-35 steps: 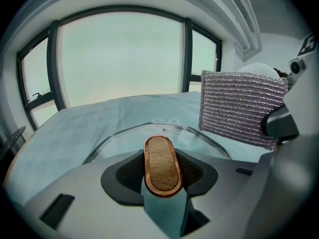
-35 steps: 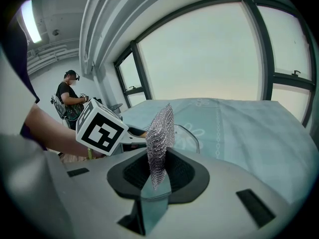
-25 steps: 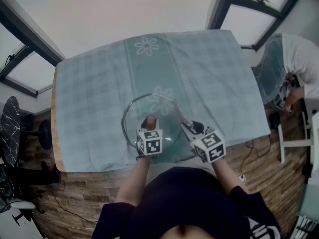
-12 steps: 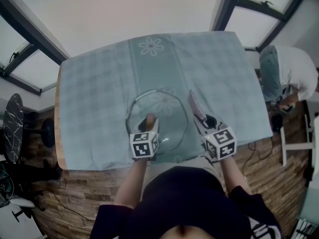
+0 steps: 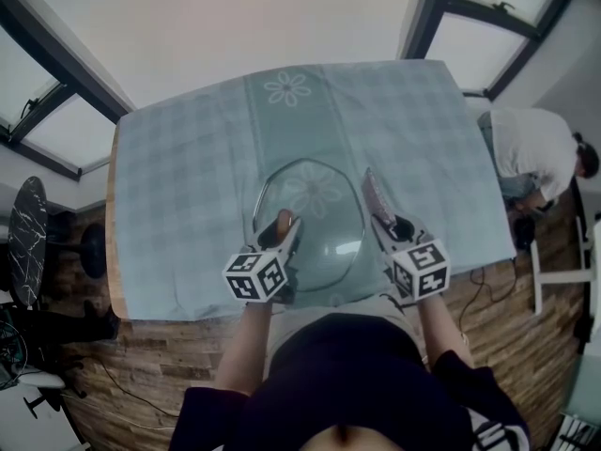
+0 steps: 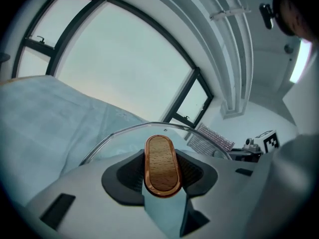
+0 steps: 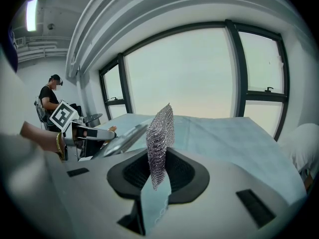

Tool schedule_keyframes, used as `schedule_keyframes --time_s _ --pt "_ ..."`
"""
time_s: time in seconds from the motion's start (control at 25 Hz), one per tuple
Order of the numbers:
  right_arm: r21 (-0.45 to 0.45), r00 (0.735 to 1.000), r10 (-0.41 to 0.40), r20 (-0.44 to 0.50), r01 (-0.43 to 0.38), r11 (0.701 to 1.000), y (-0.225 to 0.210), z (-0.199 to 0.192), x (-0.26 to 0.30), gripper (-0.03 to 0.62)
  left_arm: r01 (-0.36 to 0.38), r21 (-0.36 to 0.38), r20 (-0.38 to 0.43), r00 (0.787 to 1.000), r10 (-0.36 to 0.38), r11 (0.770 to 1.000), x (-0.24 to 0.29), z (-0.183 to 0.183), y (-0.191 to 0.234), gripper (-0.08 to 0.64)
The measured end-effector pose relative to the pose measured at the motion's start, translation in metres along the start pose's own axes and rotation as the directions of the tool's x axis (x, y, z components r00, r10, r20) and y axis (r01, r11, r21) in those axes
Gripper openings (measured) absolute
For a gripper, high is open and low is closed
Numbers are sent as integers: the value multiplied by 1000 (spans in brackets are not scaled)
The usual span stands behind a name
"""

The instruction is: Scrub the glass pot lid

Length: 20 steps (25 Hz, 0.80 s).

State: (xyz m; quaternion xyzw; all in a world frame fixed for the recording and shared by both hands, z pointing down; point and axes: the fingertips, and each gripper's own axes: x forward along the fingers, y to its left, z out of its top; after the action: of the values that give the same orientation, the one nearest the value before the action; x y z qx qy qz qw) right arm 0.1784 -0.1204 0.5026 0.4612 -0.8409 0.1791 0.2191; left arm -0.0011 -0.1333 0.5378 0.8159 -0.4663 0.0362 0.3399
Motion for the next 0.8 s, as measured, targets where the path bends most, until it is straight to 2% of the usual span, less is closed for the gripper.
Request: schedule_keyframes --time_s 0.16,0.28,0.36,0.6,0.8 --pt "-1 1000 -12 8 12 1000 -5 2 -1 80 115 -128 55 993 -109 985 -6 4 -2 167" --pt "-3 1000 -9 13 9 1000 -3 5 -1 80 194 -234 120 978 -170 953 -11 7 -2 167" --pt "-6 1000 -2 15 2 1000 0 6 0 80 243 -278 156 966 -207 929 -14 9 -2 167" --pt "-17 999 37 9 -37 999 13 7 4 80 365 -304 210 927 -312 880 -21 12 -5 167" --pt "-26 996 85 23 -84 996 29 13 11 80 467 -336 268 880 -393 818 -28 15 -12 167"
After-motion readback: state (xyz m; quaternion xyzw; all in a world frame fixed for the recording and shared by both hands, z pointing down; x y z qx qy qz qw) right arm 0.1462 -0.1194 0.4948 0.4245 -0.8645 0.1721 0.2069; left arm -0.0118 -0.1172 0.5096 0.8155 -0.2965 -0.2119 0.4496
